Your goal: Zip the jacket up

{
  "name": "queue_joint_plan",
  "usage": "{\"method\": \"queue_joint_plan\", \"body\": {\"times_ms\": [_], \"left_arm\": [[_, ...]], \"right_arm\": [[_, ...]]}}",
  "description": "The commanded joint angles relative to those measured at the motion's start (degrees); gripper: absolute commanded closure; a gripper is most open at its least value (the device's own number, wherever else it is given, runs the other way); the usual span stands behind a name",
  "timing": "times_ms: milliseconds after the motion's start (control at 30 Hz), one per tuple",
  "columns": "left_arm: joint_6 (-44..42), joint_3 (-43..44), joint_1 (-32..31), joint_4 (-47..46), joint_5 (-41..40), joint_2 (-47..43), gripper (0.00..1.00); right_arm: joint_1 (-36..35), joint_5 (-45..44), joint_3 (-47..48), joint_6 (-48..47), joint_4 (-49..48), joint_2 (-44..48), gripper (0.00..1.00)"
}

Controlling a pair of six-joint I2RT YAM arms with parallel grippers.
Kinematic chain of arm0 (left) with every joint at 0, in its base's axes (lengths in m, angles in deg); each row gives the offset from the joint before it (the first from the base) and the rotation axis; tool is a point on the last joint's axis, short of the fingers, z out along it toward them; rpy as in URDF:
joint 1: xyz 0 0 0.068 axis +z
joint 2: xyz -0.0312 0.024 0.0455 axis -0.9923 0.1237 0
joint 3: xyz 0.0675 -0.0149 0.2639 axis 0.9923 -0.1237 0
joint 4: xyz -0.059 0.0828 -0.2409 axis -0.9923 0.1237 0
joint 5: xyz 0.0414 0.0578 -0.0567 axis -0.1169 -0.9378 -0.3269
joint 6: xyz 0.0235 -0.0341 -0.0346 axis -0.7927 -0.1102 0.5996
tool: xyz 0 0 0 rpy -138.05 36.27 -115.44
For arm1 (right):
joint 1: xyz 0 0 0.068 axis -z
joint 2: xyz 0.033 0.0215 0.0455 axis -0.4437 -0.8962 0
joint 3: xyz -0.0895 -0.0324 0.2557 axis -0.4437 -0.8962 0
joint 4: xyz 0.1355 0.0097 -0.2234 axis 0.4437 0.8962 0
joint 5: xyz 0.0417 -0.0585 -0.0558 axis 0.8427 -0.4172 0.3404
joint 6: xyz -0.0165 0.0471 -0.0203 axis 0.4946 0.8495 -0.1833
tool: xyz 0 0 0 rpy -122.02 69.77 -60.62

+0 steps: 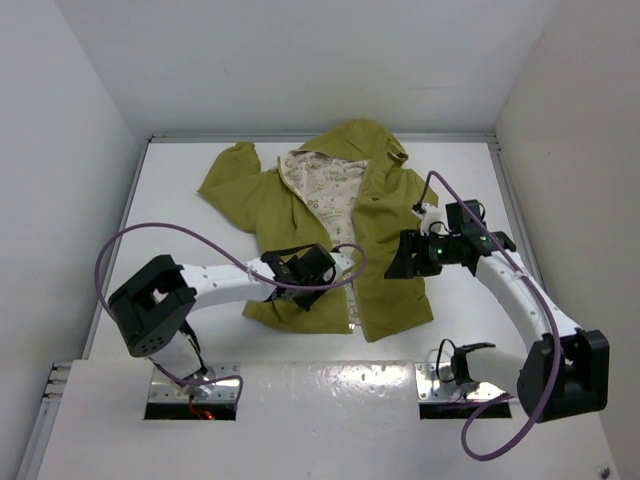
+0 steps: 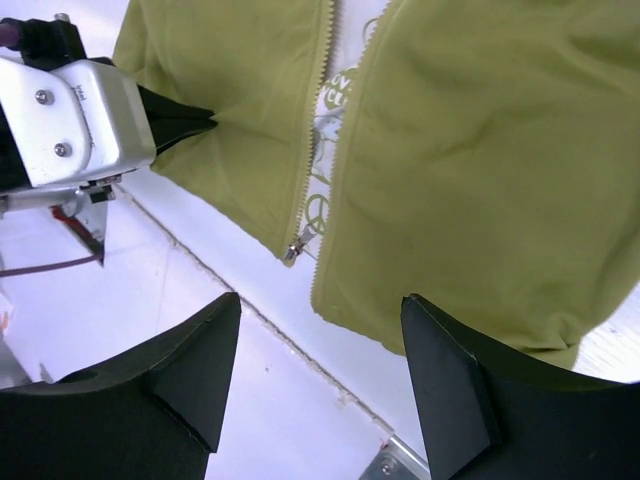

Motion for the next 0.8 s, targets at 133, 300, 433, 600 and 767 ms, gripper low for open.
{"method": "queue_joint_plan", "body": {"times_ms": [133, 300, 433, 600, 767], "left_arm": [[-2.4, -1.8, -0.8, -2.3, 1.8, -6.2, 1.0], [-3.0, -3.8, 1.0, -3.9, 7.9, -16.3, 1.0], [-3.5, -5.3, 2.9, -5.6, 13.7, -22.6, 1.0], [-3.0, -5.3, 4.3, -5.0, 17.2, -24.7, 1.0], [-2.4, -6.9, 7.3, -4.5, 21.4, -27.7, 1.0]], "right_arm": [[-0.6, 5.8, -2.2, 1.4, -6.7, -1.7, 0.34], [-4.3, 10.8, -2.1, 3.8, -12.5, -5.4, 0.34], [-9.7, 14.0, -1.6, 4.9, -17.9, -9.8, 0.36], [-15.9, 18.2, -0.4, 6.2, -26.7, -15.3, 0.39], [-16.0, 23.8, -4.0, 12.2, -42.7, -18.8, 0.35]]}}
